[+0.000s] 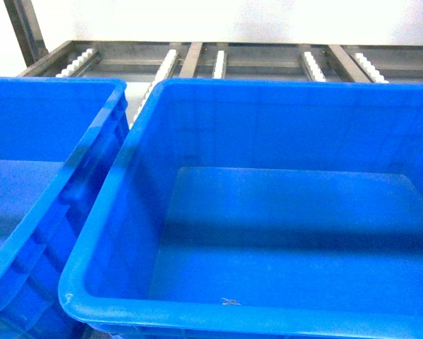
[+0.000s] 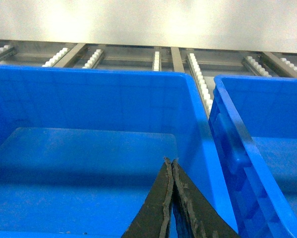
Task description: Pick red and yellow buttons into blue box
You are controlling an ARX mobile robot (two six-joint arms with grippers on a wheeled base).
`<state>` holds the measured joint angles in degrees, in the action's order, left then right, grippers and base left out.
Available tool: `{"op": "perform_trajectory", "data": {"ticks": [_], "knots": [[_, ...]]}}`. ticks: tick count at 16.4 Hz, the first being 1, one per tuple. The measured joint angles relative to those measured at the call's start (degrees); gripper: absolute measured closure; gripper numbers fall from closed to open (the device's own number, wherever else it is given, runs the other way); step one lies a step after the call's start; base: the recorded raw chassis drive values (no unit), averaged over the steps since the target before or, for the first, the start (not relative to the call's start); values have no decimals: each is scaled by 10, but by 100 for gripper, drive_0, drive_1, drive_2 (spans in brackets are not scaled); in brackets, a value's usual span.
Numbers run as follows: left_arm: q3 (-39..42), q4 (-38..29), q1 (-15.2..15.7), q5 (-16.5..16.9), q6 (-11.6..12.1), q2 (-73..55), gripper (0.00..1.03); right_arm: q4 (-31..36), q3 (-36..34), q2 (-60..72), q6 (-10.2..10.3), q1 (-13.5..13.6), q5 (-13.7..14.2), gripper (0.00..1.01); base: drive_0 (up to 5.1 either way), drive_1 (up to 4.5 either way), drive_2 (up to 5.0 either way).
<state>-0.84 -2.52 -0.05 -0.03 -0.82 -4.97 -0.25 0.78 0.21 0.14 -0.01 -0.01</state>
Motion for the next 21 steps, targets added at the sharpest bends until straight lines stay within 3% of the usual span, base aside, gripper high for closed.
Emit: {"op": "perform_trajectory", "data": {"ticks": [1,10,11,18,21], "knots": [[0,26,0,1,0,45,101,-1,0,0,0,0,0,99,0,0,0],[0,28,0,0,0,44,101,0,0,0,0,0,-1,99,0,0,0],[0,28,0,0,0,44,101,0,0,0,0,0,-1,96,0,0,0],[0,28,0,0,0,44,24,0,0,0,0,0,-1,15,0,0,0],[0,28,0,0,0,44,14,0,0,0,0,0,-1,6,0,0,0]]}}
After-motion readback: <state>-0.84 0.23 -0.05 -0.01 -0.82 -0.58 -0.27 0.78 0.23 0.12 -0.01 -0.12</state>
